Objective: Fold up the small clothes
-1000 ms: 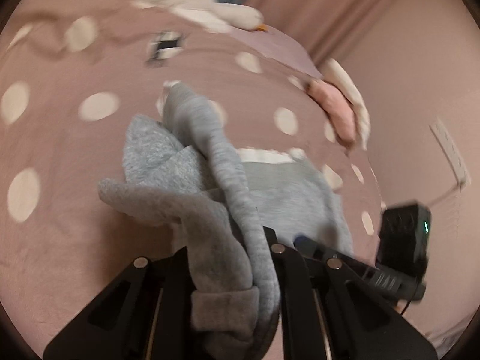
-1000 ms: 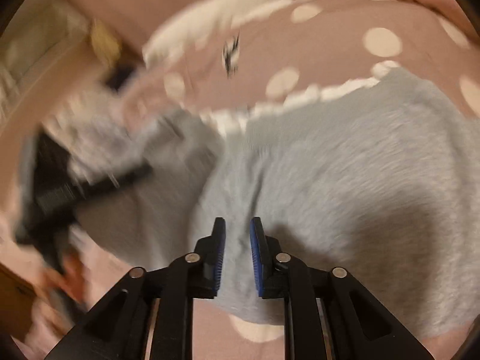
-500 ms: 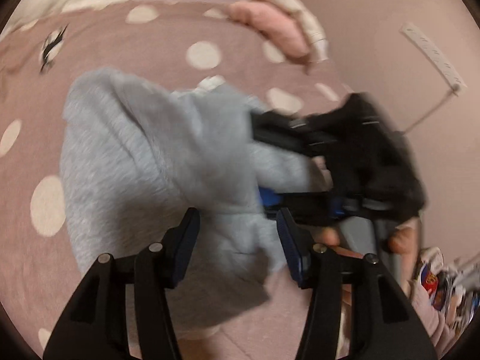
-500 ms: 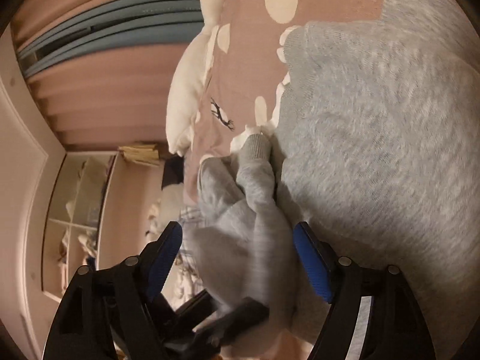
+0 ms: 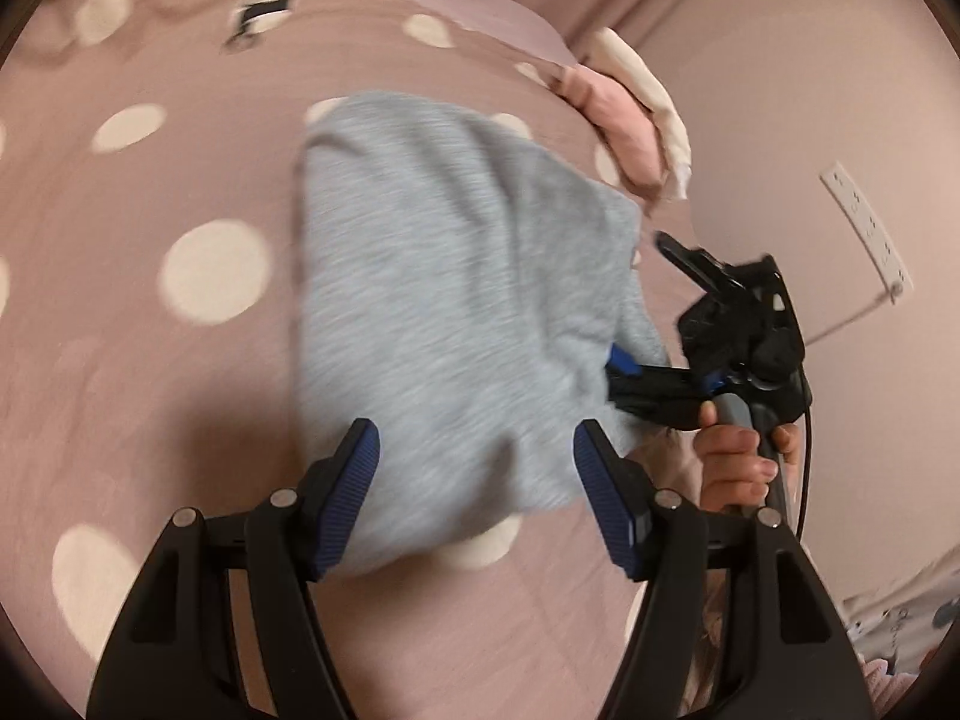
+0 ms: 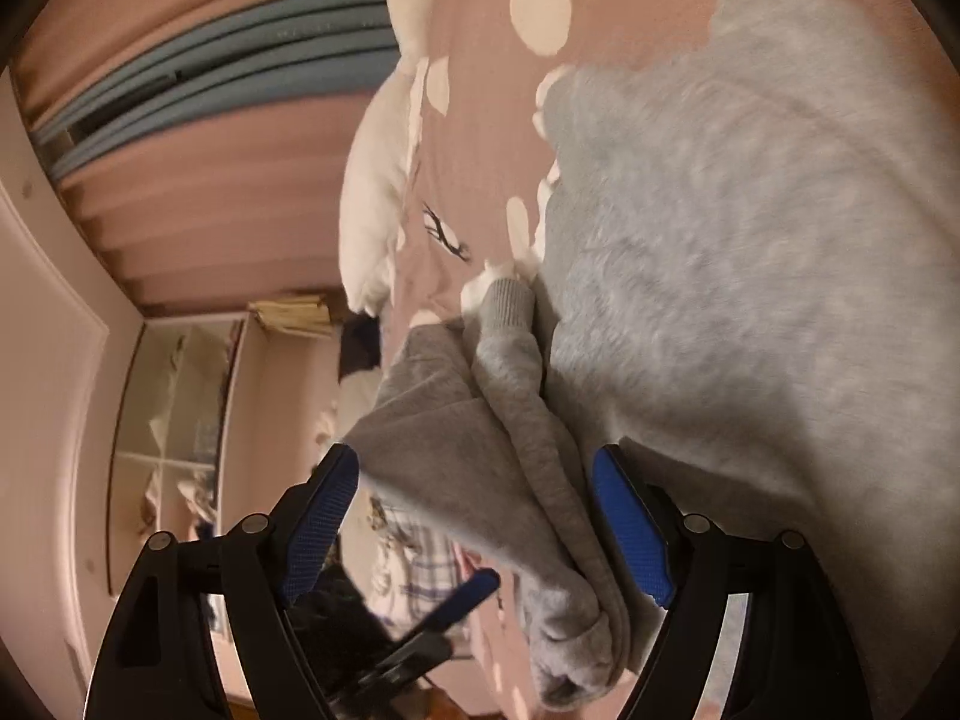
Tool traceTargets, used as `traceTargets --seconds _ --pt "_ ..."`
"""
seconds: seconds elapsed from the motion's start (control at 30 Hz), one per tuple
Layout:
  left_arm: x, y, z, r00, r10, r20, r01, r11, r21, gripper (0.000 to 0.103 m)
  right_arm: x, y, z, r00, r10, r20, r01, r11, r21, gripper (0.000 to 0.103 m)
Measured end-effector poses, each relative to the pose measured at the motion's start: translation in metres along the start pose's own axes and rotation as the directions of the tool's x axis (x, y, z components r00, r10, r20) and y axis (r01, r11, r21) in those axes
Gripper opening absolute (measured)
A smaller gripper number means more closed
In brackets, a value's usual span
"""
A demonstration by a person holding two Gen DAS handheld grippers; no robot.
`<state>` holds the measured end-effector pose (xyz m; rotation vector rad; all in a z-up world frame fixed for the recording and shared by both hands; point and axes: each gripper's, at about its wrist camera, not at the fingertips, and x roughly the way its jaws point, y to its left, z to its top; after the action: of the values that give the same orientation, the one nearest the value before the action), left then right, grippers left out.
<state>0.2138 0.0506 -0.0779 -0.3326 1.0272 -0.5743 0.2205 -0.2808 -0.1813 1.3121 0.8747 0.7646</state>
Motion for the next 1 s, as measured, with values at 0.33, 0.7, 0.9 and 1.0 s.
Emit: traceTargets --seconds 0.33,0.7,0.9,1.0 --pt "-0.019 0.015 -0.031 0.999 -0.048 0.016 0.049 0.996 -0.069 0.067 0.031 0.023 -0.017 0.967 -0.249 -0.046 0.236 0.951 -0.198 0.082" --pt "-0.019 0.025 -0.054 0.999 -0.043 -0.015 0.042 0.995 -0.094 0.069 0.100 0.029 -0.012 0.899 -0.431 -0.075 0.388 0.865 -0.317 0.041" --pt "-0.020 0.034 -0.058 0.999 -0.034 -0.023 0.031 0.991 -0.132 0.069 0.092 0.051 -0.015 0.893 -0.451 -0.001 0.409 0.811 -0.419 0.014" --pt "-0.025 0.034 -0.059 0.999 -0.033 -0.017 0.030 0.991 -0.132 0.069 0.076 0.077 -0.008 0.902 -0.427 0.063 0.406 0.791 -0.457 0.013"
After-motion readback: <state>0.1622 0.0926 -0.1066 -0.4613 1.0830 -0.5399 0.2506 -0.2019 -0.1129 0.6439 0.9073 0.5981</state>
